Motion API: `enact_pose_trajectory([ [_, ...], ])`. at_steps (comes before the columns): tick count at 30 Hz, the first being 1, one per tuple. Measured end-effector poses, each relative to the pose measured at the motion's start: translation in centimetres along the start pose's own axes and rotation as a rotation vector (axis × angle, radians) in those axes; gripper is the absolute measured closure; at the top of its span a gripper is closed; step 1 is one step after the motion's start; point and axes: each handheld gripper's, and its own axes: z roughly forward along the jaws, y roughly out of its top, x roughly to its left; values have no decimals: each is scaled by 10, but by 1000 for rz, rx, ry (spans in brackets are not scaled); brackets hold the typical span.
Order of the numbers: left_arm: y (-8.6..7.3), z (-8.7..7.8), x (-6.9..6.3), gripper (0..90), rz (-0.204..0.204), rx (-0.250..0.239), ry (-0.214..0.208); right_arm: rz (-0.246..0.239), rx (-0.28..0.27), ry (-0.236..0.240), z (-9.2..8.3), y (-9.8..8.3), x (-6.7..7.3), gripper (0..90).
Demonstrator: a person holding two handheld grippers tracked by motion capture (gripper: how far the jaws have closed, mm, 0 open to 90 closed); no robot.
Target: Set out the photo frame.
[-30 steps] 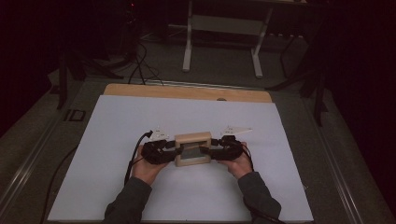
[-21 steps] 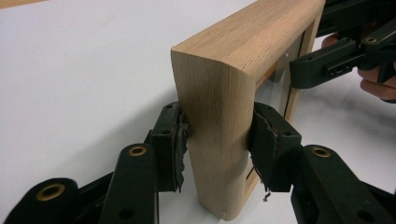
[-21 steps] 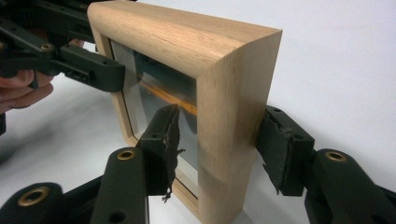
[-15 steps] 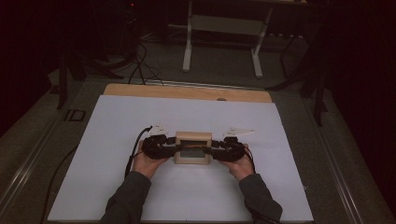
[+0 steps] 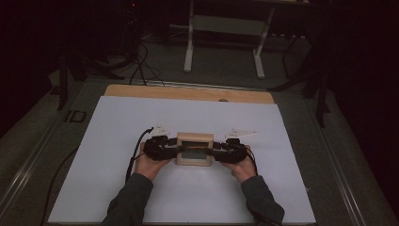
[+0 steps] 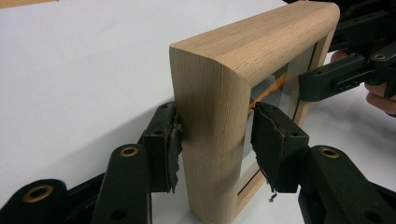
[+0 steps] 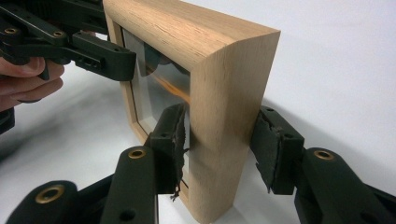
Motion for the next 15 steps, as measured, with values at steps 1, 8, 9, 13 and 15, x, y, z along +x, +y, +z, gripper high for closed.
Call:
enact_pose_trajectory([
  [1, 0, 0, 0, 532, 0, 2, 1, -1, 1, 1, 0, 0, 0, 554],
  [8, 0, -1, -2, 534, -7, 10, 8, -7, 2, 3, 0, 0, -1, 550],
  [9, 0, -1, -2, 532, -12, 11, 5, -8, 3, 3, 0, 0, -1, 547],
  [13, 1, -1, -2, 529, -17, 11, 4, -10, 7, 2, 0, 1, 0, 537],
  [15, 1, -1, -2, 526, -16, 11, 2, -14, 9, -2, -1, 2, 0, 523],
])
